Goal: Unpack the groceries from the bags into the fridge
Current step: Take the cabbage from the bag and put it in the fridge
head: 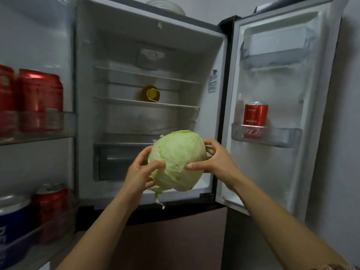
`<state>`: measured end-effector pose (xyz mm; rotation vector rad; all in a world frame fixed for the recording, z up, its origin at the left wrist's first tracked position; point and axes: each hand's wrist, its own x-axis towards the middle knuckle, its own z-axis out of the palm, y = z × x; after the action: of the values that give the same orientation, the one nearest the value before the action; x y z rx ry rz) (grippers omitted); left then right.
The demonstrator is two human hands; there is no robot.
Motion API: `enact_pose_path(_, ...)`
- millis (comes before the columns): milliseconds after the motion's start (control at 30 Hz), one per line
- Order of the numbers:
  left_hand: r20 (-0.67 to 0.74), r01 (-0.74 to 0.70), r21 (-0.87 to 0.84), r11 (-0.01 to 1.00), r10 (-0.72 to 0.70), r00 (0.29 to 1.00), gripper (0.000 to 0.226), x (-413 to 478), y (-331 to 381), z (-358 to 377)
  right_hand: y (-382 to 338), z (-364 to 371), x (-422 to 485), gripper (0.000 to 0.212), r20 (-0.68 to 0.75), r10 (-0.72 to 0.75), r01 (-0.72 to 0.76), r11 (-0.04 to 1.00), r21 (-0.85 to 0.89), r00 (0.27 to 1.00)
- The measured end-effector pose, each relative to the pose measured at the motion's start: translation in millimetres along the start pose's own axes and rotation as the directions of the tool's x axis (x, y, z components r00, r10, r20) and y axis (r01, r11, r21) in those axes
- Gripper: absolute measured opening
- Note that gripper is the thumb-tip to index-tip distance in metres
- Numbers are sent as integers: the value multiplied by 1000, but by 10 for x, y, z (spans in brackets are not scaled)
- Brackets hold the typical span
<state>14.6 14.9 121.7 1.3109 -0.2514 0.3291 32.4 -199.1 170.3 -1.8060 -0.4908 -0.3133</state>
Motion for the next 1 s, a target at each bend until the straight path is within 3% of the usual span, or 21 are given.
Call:
enact_pose_path(367, -85, -5, 42, 999, 8, 996, 65, 2398, -206, 50, 617, 91, 2171, 79, -89, 32, -9, 968, 251, 996)
enact_pose_path(500, -4, 44, 61, 997, -44, 999, 58, 3122, -409, -108, 816, 238, 2853, 78, -134, 63, -24, 962, 273, 989)
enact_pose_path(767, -34, 81, 20, 997, -80, 996, 39, 4372, -620, -193, 1245, 407, 3961, 71, -167, 130, -63, 932, 357, 977)
enact_pose_path(1000, -1, 93, 87, 992, -93, 996, 80, 5014, -894, -306, 1728, 513, 4630, 57, -187, 111, -37, 933, 359, 976)
